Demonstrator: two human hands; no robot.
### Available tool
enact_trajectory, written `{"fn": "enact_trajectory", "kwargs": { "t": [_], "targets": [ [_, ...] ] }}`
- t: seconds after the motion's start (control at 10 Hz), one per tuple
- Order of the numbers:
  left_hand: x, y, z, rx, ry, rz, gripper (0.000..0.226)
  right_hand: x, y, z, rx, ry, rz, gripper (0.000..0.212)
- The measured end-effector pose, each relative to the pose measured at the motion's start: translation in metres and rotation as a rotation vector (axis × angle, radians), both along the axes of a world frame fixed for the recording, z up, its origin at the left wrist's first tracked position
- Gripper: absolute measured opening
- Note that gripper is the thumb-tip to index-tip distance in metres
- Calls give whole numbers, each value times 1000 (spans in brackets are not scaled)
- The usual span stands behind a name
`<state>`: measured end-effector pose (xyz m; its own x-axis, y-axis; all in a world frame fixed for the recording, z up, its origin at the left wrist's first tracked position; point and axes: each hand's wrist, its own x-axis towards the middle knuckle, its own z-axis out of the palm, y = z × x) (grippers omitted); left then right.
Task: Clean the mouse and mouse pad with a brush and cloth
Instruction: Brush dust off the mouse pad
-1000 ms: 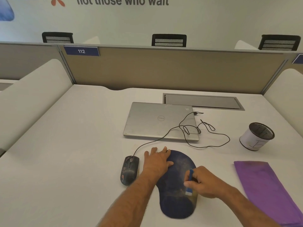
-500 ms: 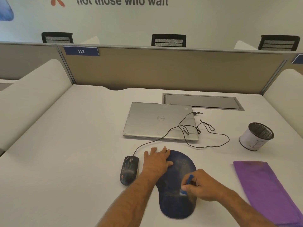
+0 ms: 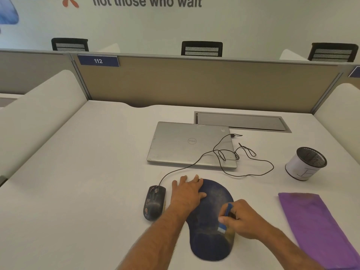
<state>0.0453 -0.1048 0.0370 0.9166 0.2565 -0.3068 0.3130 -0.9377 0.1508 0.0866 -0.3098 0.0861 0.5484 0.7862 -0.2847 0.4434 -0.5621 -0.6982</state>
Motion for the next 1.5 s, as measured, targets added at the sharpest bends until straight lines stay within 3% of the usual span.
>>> {"fn": "enact_trajectory", "kwargs": {
  "t": [0.2, 0.7, 0.9, 1.1, 1.3, 1.5],
  "targets": [
    [0, 0, -2, 1, -1, 1, 59, -7, -6, -7, -2, -29, 35, 12],
    [0, 1, -2, -26, -9, 11, 59, -9, -31, -19, 106, 9, -217, 14],
    [-1, -1, -1, -34, -4, 18, 59, -15, -35, -24, 27, 20, -122, 15],
    [0, 0, -2, -31, -10, 19, 59, -15, -41, -20, 150, -19, -204, 12],
    [0, 0, -2, -37, -11, 21, 59, -16, -45, -16, 7, 42, -91, 16],
    [0, 0, -2, -34, -11, 20, 59, -13, -28, -12, 205, -86, -171, 11]
  ]
}}
